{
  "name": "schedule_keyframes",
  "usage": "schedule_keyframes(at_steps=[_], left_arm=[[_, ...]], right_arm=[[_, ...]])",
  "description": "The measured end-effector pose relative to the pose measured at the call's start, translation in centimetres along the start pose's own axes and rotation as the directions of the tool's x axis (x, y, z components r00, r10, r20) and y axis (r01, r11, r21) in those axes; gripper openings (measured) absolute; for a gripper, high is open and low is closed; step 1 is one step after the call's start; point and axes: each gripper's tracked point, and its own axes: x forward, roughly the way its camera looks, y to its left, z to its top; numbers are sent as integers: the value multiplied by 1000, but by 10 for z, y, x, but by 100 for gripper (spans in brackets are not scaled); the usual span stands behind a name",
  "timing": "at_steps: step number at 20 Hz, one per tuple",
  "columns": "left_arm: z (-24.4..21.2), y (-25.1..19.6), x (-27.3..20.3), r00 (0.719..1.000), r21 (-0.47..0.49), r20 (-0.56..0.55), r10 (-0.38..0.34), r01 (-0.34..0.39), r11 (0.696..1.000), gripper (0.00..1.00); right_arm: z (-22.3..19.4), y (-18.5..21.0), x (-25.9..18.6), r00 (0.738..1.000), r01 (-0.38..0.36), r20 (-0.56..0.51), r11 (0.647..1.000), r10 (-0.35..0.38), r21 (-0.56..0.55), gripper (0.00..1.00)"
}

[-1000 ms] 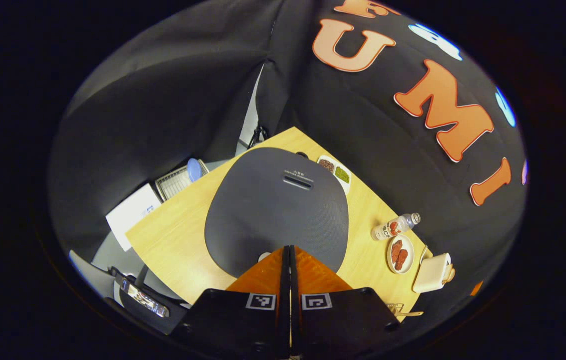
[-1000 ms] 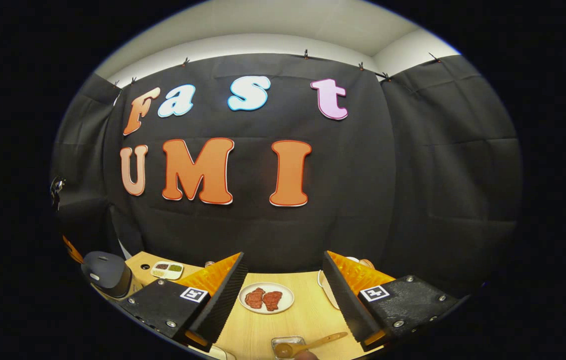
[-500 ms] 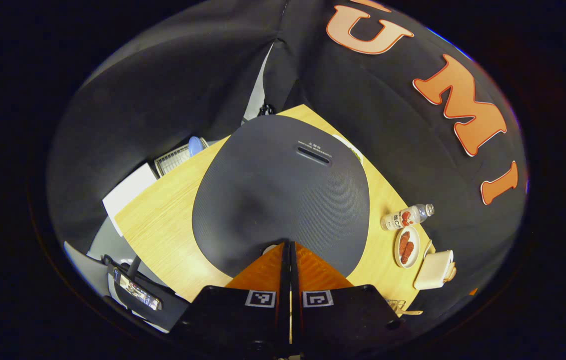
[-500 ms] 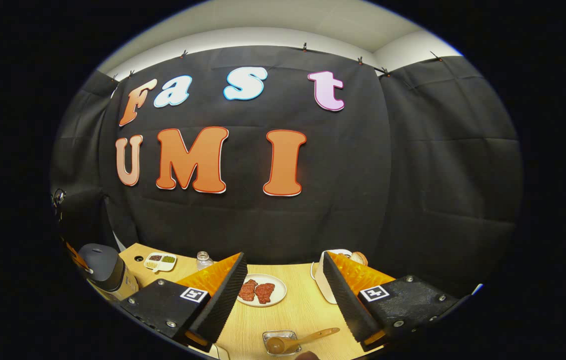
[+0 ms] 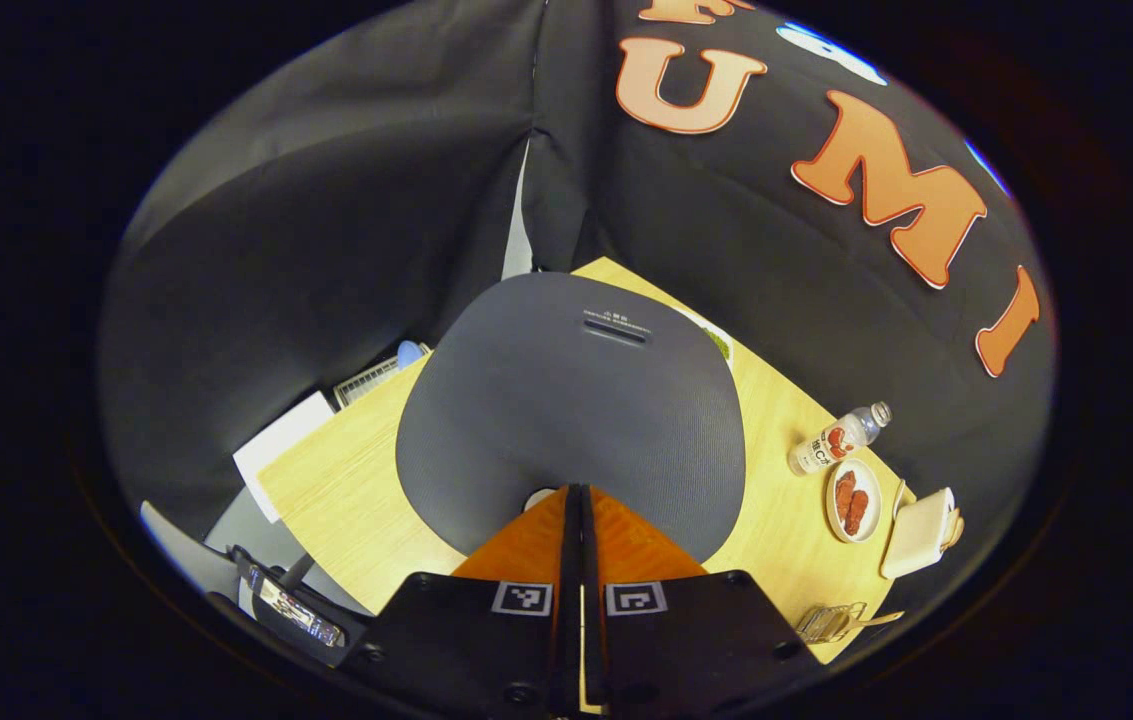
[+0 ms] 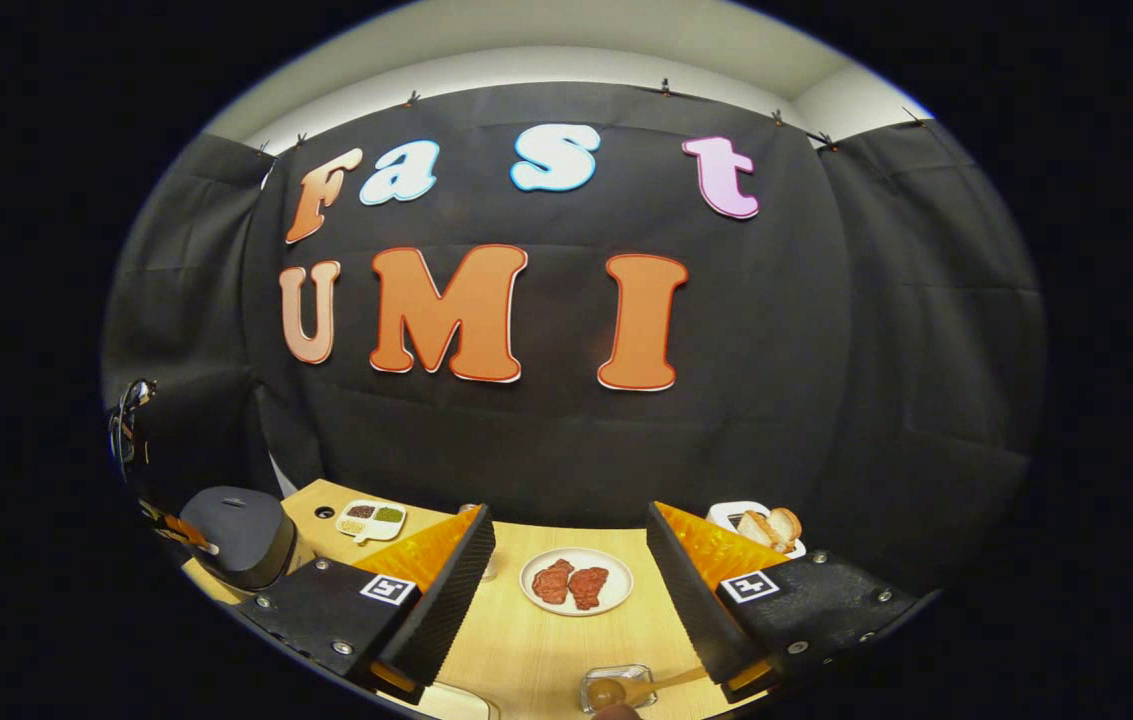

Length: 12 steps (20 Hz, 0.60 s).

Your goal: Close the left gripper, press the button to open the rice cooker; take a wooden spoon from the chopstick holder with the right hand, scoop a spoonful of rice and pour it into the rice cooker, then put the wooden spoon back into the chopstick holder.

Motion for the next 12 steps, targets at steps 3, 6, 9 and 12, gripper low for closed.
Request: schedule_keyframes(at_steps=[3, 6, 9, 12], left_arm=[[36, -10, -27, 982, 88, 190, -5, -12, 996, 6], [68, -20, -54, 932, 147, 362, 13, -70, 987, 6], [88, -30, -90, 877, 147, 480, 0, -80, 986, 6], [88, -39, -113, 854, 97, 519, -34, -19, 995, 15]], right_arm=[[-4, 12, -4, 1000, -26, -8, 1000, 26, 0, 95], [-10, 6, -8, 1000, -9, -17, 1000, 9, -10, 95], [-18, -11, -11, 1000, 18, -25, 1000, -18, 1, 95], [-28, -31, -14, 998, 51, -37, 999, -51, 10, 95]])
